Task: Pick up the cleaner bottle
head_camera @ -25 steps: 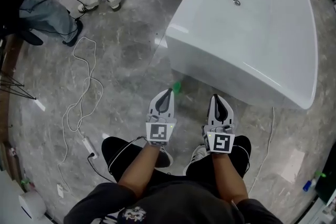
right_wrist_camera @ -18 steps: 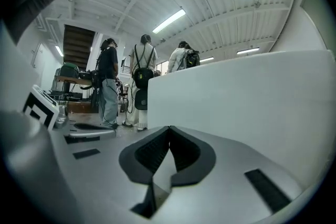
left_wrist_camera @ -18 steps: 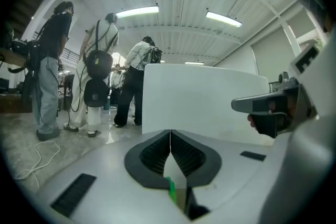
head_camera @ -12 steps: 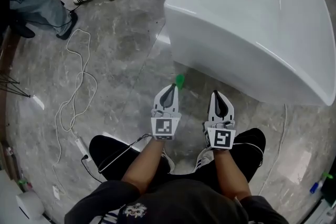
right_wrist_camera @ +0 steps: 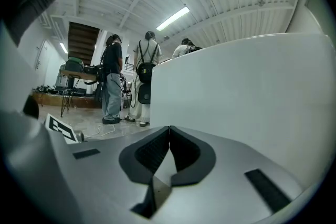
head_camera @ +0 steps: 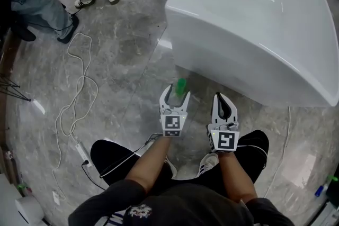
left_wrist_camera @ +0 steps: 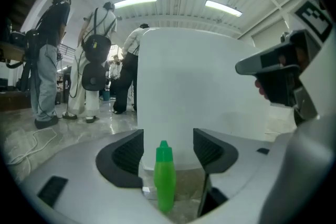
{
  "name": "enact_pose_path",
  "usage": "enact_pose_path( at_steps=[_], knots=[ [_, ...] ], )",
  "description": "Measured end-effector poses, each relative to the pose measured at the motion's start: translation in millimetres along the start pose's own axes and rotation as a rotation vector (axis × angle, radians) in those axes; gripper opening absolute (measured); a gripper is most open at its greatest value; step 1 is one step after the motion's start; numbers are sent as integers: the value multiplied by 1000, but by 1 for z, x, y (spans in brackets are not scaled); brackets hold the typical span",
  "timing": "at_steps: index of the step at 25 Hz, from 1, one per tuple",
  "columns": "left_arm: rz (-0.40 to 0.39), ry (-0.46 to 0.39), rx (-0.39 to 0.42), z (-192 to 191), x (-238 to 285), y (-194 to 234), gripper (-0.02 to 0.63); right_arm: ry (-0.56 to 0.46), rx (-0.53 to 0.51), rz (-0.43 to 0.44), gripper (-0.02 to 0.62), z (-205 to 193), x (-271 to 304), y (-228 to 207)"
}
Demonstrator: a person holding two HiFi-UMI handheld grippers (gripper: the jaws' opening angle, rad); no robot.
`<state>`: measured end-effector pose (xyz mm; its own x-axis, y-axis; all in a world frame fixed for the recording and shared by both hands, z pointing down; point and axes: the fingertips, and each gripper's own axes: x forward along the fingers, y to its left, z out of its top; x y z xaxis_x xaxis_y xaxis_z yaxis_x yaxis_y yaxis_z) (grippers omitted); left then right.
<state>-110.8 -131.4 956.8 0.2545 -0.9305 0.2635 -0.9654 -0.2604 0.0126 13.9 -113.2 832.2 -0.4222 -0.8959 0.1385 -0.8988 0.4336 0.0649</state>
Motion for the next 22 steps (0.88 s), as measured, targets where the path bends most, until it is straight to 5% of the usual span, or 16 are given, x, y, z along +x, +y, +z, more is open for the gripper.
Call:
enact_pose_path(
  at_steps=[11,22],
  knots=[
    [31,103,-19,-93,52,16,298,2,-23,45,17,-15,3,19],
    [0,117,-13,-131,89,9,298,27,-29,77,17,-29,-12,31]
  ],
)
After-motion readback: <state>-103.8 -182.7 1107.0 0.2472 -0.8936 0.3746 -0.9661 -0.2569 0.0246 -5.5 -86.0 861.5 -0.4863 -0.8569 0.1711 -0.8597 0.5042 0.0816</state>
